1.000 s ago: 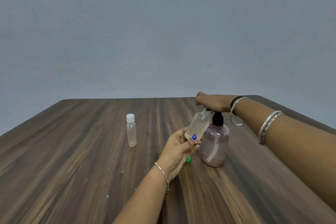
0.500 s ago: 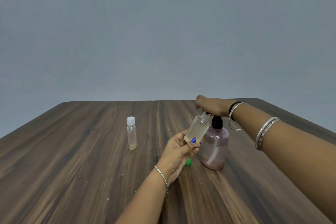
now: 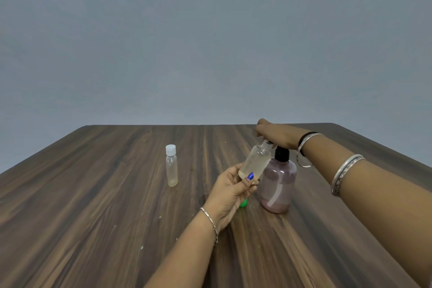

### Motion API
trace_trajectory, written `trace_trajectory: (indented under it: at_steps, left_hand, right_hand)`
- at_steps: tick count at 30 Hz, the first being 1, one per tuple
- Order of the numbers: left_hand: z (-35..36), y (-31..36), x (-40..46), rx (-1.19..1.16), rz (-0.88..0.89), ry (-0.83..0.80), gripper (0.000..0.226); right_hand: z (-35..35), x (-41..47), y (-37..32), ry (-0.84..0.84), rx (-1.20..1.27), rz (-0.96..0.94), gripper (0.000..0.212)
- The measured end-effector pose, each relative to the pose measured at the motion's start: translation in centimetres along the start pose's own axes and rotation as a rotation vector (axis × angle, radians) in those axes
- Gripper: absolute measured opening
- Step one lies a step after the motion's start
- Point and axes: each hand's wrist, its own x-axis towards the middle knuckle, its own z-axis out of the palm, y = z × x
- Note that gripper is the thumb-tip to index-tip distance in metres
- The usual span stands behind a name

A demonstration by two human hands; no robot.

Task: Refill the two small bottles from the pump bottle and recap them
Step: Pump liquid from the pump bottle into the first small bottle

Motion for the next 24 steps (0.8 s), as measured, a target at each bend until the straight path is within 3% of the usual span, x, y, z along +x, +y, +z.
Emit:
trace_trajectory:
  at_steps: [24]
  left_hand:
    - [-0.1, -0.1, 0.3, -0.004, 0.017, -0.011, 0.038]
  right_hand:
    - [-1.6, 0.6, -0.2, -0.056, -0.066, 0.007, 0.02]
